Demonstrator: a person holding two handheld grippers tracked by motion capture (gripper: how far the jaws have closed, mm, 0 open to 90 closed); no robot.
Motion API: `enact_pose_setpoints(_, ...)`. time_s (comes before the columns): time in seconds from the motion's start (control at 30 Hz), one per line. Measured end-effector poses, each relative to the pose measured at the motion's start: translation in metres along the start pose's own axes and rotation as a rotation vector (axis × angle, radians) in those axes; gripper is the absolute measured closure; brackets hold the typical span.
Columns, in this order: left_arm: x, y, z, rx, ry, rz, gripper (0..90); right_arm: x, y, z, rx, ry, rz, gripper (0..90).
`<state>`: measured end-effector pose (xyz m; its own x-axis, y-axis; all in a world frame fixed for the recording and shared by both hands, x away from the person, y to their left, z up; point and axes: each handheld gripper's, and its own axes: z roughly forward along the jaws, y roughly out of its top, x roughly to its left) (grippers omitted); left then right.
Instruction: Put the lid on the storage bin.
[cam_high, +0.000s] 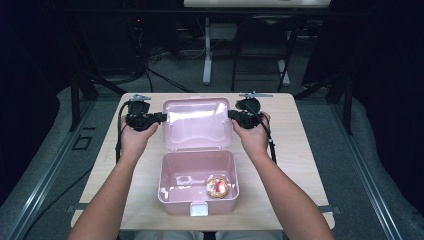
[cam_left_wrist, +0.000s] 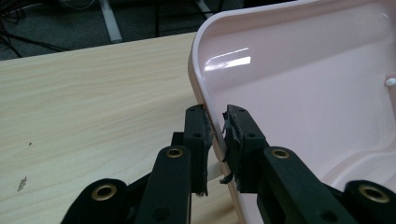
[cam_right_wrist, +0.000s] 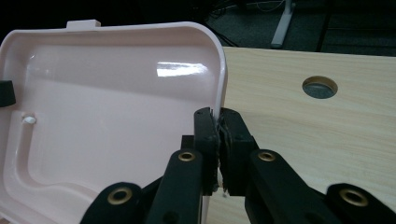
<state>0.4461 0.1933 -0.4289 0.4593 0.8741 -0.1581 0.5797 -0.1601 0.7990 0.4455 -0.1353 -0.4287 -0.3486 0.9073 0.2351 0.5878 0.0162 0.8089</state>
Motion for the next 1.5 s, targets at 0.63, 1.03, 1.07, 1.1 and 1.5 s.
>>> enact_pose_setpoints(0.63, -0.009, 0.01, -0.012, -0.072, 0.002, 0.013, 82.6, 0.004, 0.0, -0.018, -0.068, -0.01, -0.033, 85.8)
enact_pose_setpoints(1.03, -0.014, 0.01, -0.025, -0.103, -0.011, 0.037, 83.7, 0.007, 0.0, -0.033, -0.095, -0.003, -0.053, 85.9)
enact_pose_setpoints(1.07, -0.015, 0.01, -0.027, -0.106, -0.012, 0.042, 83.7, 0.007, 0.0, -0.034, -0.096, -0.004, -0.055, 85.9)
enact_pose_setpoints(1.1, -0.015, 0.01, -0.028, -0.108, -0.014, 0.045, 83.7, 0.008, -0.001, -0.035, -0.099, -0.003, -0.058, 85.9)
enact_pose_setpoints(1.5, -0.021, 0.008, -0.041, -0.129, -0.023, 0.066, 84.1, 0.012, -0.001, -0.047, -0.106, 0.003, -0.076, 85.8)
